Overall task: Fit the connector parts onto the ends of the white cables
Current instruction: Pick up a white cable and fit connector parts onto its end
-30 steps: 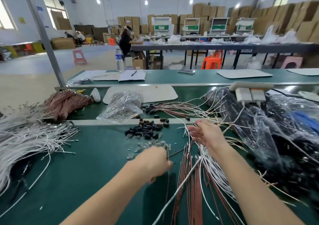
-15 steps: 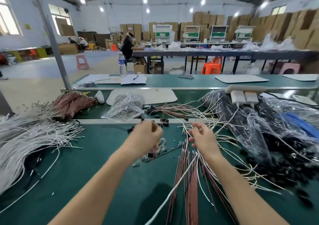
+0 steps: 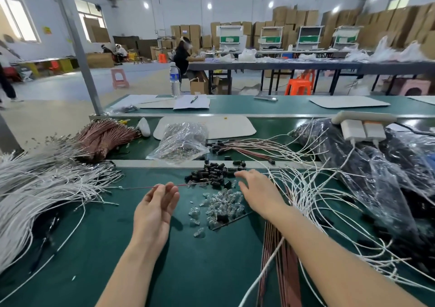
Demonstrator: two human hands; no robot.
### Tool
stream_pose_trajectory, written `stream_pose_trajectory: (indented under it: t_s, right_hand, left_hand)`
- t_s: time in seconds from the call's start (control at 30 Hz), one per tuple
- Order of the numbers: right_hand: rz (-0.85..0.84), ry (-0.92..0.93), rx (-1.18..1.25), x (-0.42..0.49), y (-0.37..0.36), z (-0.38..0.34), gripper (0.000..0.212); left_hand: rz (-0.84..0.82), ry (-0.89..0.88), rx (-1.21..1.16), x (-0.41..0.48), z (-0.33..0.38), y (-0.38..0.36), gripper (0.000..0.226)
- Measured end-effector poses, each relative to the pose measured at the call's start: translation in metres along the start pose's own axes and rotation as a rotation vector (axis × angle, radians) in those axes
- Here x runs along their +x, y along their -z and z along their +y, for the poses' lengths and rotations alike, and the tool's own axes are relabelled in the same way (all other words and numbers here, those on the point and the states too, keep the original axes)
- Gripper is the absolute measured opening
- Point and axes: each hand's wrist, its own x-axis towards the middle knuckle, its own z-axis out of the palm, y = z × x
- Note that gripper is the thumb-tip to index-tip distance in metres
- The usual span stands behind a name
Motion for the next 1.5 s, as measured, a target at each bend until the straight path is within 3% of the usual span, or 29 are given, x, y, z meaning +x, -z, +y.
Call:
stream_pose_trajectory:
  t_s: [0.13,0.23,0.53,0.73,1.2,1.5]
  right_hand:
    - [-0.171,0.053,-0.162,0.024,-0.008,-0.004,0.039]
    - [-0.158,0.047,-0.139,0.029,-0.01,-0.002,0.03]
    - [0.229,0.049,0.422,-0.029,0.009,0.003,0.021]
    - [0.297,-0.009,0.659,-0.056,-0.005,0.002,0.019]
    - [0.334,0.007,0.699,-0.057,-0.013,0.009,0.024]
    - [0.314,0.01,0.723,-0.057,-0.013,0.007,0.021]
  left_hand:
    - [0.008,0.01,0.034,0.002,0.001,-0.001,0.009]
    - [0.01,0.018,0.049,0.005,0.002,-0.001,0.009]
    - [-0.025,-0.101,0.15,-0.01,-0.007,-0.012,0.006]
    - [-0.12,-0.171,0.204,-0.02,-0.033,-0.044,0.016]
    - [-0.077,-0.231,0.255,-0.009,-0.035,-0.034,0.015]
    - [-0.132,-0.272,0.365,-0.009,-0.04,-0.035,0.019]
